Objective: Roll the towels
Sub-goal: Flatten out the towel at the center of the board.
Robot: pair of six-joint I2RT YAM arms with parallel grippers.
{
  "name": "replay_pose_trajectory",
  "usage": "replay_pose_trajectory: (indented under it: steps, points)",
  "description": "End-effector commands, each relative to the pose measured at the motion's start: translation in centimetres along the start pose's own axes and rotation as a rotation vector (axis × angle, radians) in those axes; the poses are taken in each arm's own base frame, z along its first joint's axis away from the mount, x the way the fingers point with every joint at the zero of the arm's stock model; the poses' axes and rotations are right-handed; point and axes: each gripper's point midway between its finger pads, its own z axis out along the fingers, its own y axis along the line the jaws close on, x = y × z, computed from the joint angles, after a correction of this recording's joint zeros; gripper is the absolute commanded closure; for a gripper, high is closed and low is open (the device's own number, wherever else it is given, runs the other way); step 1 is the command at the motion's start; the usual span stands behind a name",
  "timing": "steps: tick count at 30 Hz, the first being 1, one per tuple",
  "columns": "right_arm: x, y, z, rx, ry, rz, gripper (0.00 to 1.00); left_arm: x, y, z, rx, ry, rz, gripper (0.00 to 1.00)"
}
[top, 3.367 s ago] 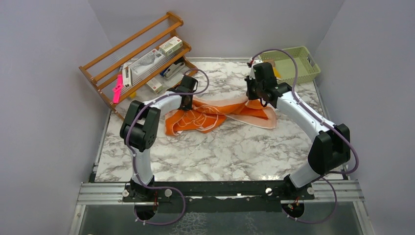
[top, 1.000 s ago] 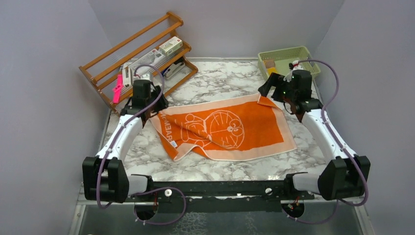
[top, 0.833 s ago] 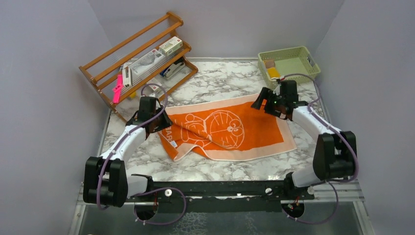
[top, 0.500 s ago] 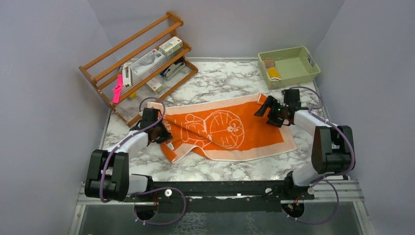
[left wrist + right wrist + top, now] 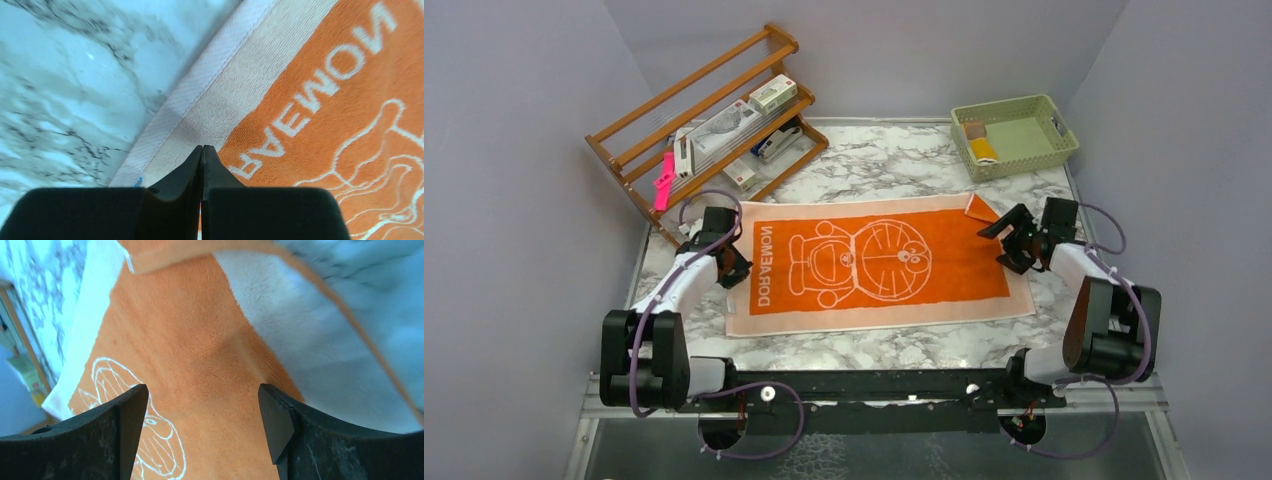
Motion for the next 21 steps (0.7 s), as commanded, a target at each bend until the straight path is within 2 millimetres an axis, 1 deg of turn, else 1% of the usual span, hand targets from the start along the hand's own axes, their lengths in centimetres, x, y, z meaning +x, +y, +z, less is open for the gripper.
replay_pose_trajectory:
  steps: [1, 3, 5, 6, 7, 8, 9, 10, 11, 12, 15, 17, 21]
  points:
    - [-4.8, 0.6, -3.7, 0.059, -0.245, -0.058, 0.19, -4.0, -0.1, -3.3, -0.010, -0.108, 0.061, 0.97]
    - [-6.0, 2.5, -4.3, 0.014, -0.262, -0.131, 0.20, -5.2, -1.7, -4.5, 0.057, -0.133, 0.102, 0.95]
    - [-6.8, 3.4, -4.0, 0.023, -0.250, -0.202, 0.20, -6.5, -3.2, -5.6, 0.110, -0.163, 0.135, 0.94]
    - [-7.0, 3.5, -3.6, 0.044, -0.242, -0.229, 0.20, -7.1, -4.0, -5.9, 0.138, -0.175, 0.164, 0.93]
    - [-7.1, 3.8, -3.2, 0.056, -0.236, -0.264, 0.21, -7.7, -4.8, -6.0, 0.164, -0.188, 0.195, 0.90]
    - [-7.1, 4.5, -2.8, 0.063, -0.232, -0.309, 0.23, -8.2, -5.4, -5.9, 0.179, -0.194, 0.244, 0.83]
    - [-6.9, 4.8, -2.3, 0.089, -0.224, -0.351, 0.24, -8.7, -6.1, -5.8, 0.190, -0.190, 0.287, 0.81]
    - [-6.8, 5.6, -2.0, 0.113, -0.226, -0.399, 0.24, -9.1, -6.5, -5.4, 0.186, -0.181, 0.324, 0.80]
    - [-6.7, 6.3, -1.8, 0.144, -0.236, -0.449, 0.24, -9.5, -7.0, -4.8, 0.180, -0.170, 0.362, 0.75]
    - [-6.5, 7.5, -1.7, 0.158, -0.255, -0.513, 0.24, -9.9, -7.2, -4.2, 0.168, -0.160, 0.395, 0.70]
    - [-6.3, 10.0, -1.7, 0.174, -0.287, -0.640, 0.24, -12.0, -7.6, -2.1, 0.096, -0.172, 0.457, 0.60]
    - [-6.9, 10.8, -1.7, 0.166, -0.289, -0.691, 0.24, -13.4, -8.1, -0.8, 0.066, -0.192, 0.491, 0.55]
    - [-7.5, 11.8, -1.4, 0.145, -0.278, -0.782, 0.24, -15.8, -9.4, 1.2, 0.042, -0.220, 0.512, 0.51]
